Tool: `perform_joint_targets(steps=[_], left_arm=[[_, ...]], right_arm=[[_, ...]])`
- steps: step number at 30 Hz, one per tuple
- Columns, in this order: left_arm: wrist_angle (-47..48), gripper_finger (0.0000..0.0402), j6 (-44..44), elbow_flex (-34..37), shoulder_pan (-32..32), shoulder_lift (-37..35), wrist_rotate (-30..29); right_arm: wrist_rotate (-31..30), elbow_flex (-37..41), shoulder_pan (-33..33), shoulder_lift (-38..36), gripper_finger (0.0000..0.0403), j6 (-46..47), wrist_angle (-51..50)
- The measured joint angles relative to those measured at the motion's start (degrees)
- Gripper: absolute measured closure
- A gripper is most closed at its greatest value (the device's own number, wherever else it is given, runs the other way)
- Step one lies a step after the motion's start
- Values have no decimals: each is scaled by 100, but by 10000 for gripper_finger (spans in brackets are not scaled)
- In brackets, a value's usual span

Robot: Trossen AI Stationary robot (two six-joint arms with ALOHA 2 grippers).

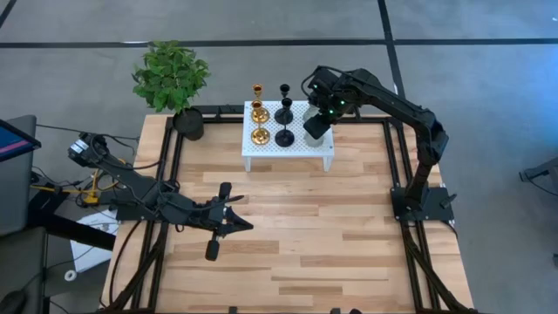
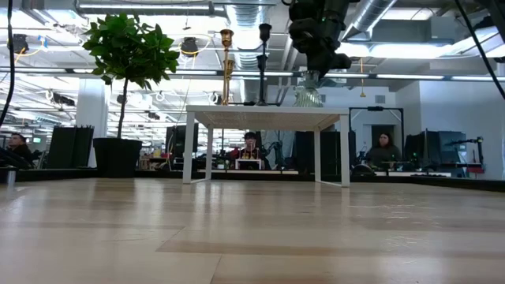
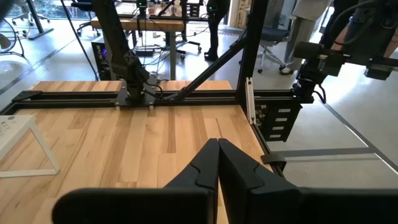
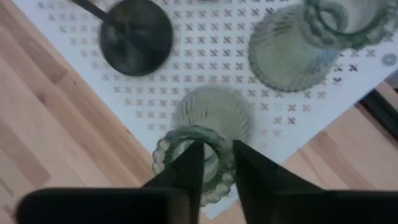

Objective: Pick & Place candle stick holders
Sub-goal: Put the transparent candle holder on the shelf aligned with the other transparent candle holder, then return to Home Position

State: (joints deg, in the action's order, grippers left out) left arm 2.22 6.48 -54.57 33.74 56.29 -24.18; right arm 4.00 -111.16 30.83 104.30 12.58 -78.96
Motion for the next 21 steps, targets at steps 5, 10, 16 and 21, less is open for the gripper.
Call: perform_joint_targets(steps=[5, 10, 16, 21], left_arm=[[8, 394, -1, 0, 0, 0, 0], [17, 393, 0, 0, 0, 0, 0], [26, 395, 0, 0, 0, 0, 0], [33, 393, 0, 0, 0, 0, 0]], right_arm=[[-94, 14, 8, 8, 279, -102, 34], [-122, 13, 4, 6, 268, -223, 42], [-121, -200, -2, 13, 282, -315, -20], [-121, -710, -37, 8, 288, -360, -23]])
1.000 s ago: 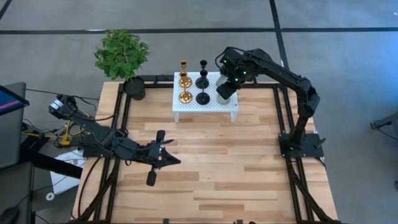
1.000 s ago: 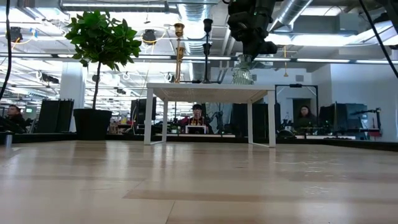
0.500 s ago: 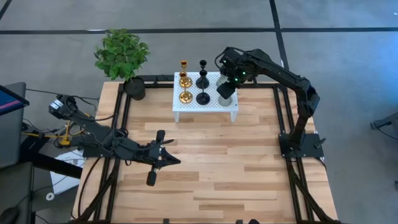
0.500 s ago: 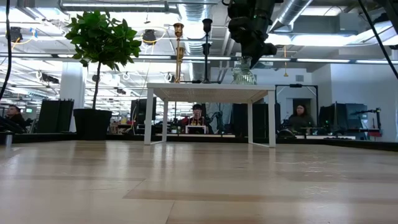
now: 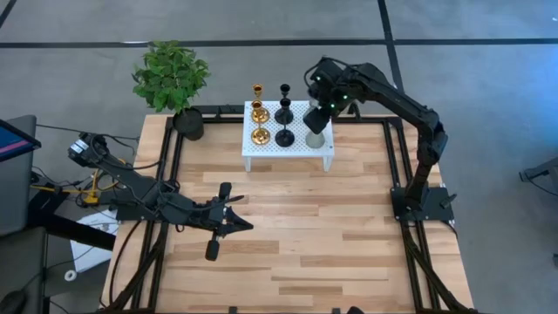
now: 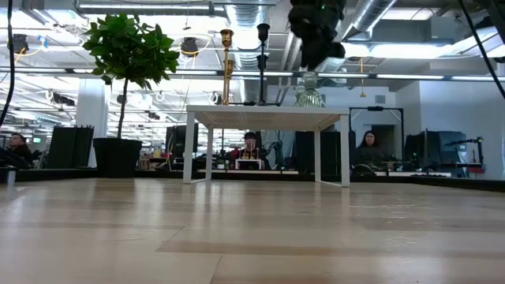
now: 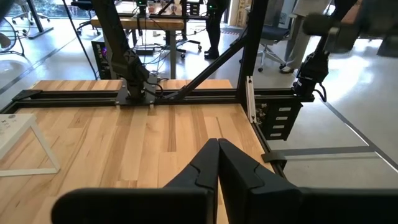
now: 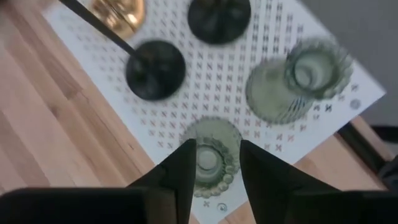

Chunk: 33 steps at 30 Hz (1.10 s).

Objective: Pick & Place candle stick holders
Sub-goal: Return to Home Position

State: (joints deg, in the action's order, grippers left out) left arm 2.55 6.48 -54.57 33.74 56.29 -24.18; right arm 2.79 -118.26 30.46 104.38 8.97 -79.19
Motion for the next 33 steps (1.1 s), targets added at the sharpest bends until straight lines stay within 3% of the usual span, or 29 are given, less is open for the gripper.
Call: perform_joint_targets(steps=[8, 13, 19, 27, 33], left_arm=[[2, 392, 0, 0, 0, 0, 0], [4, 392, -3, 0, 0, 0, -60], [156, 394, -19, 0, 27, -68, -219], [511, 396, -20, 0, 351, -342, -311], [492, 397, -18, 0, 706, -496, -646]], right_arm=[[11, -1066, -42, -9, 286, 4, -576], [22, -1680, -392, -38, 303, 0, -1038], [-62, -1552, -1172, -555, 390, -539, -860], [-976, -1552, -2422, -1075, 400, -603, -403], [-1207, -1547, -3293, -1312, 402, -467, -364]])
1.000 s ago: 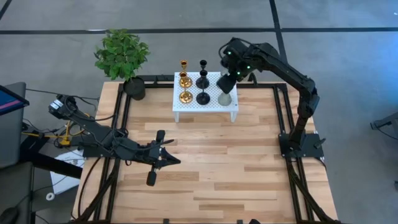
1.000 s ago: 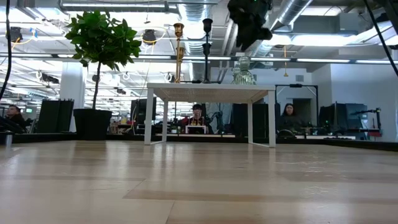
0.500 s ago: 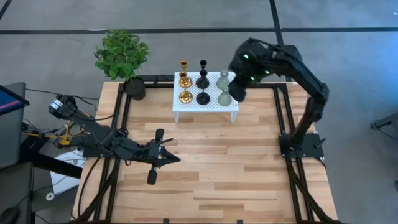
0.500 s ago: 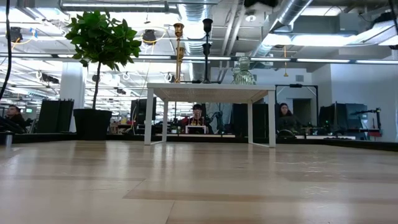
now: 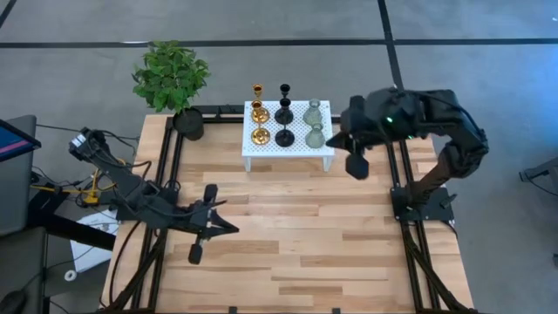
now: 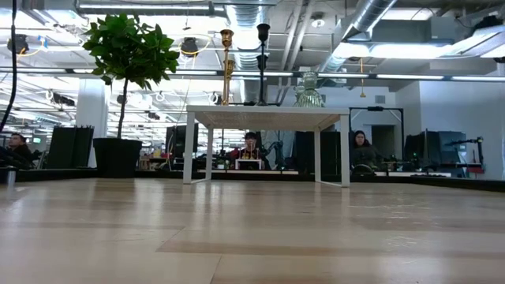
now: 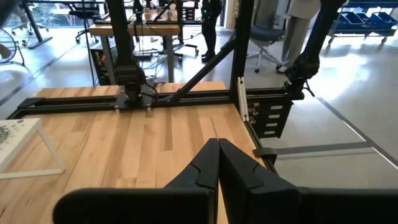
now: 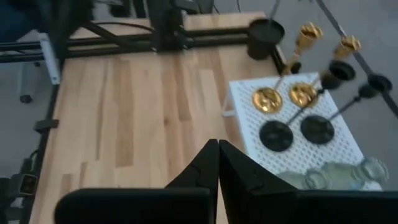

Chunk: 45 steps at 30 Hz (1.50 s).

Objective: Pick & Place candle stick holders
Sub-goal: Return to Home Position

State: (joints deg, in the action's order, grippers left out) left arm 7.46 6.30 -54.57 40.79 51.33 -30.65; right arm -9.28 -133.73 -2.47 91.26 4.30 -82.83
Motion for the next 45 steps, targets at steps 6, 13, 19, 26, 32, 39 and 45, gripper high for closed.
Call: perform_joint_targets(steps=[6, 13, 19, 26, 32, 39, 45], left_arm=[[-26, 397, -1, 0, 97, 19, -20], [-26, 397, -2, 0, 97, 24, 80], [-24, 397, -35, 0, 96, 24, 109], [-58, 397, -183, 0, 94, 8, 110], [-229, 398, -491, 0, 94, 2, 111], [-600, 398, -996, 0, 94, -12, 111], [-703, 398, -1053, 0, 79, -145, 41]], right_arm=[[-131, 0, -723, -6, 402, -35, 336], [-282, 649, -1176, -21, 403, 27, 953], [-102, 2366, -1237, -635, 403, 28, 2245], [37, 4298, -1166, -1919, 403, 414, 3899], [29, 5482, -1260, -2841, 403, 277, 5052], [20, 6612, -1247, -3744, 403, 140, 5765], [38, 7493, -1247, -4559, 403, 70, 6084]])
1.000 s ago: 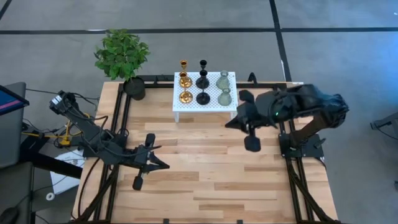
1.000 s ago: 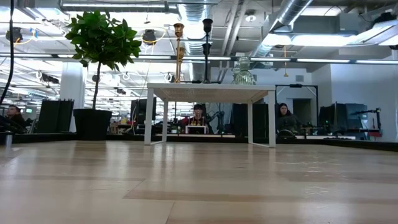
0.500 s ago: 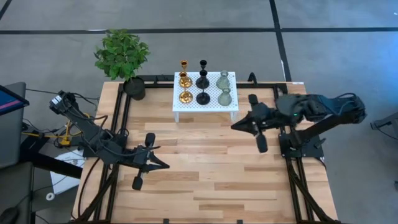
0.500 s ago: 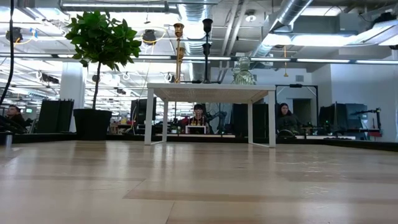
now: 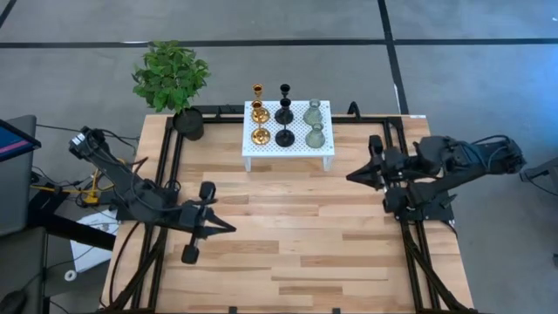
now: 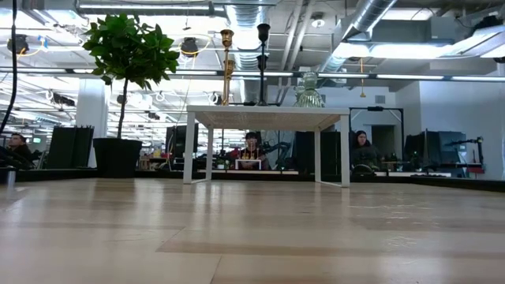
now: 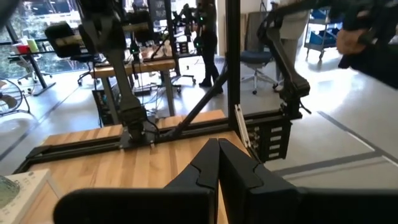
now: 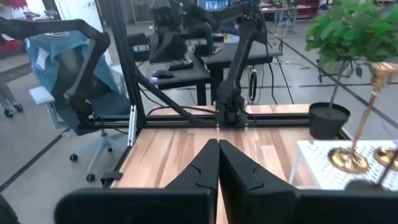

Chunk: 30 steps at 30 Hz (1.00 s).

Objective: Pick & Place candle stick holders
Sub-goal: Return to Home Position

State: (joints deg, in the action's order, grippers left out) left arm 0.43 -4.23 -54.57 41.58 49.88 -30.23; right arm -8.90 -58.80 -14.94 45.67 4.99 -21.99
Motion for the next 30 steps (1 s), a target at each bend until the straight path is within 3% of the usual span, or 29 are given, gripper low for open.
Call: perform_joint_targets(steps=[14, 30], left_arm=[[-196, 398, 0, 2, -2, -70, -518], [-287, 398, 13, 2, -4, -70, -792]], right_arm=[[273, 1961, 2, -1867, 403, -259, 1161], [143, 2935, 2, -3935, 403, -501, 1223]])
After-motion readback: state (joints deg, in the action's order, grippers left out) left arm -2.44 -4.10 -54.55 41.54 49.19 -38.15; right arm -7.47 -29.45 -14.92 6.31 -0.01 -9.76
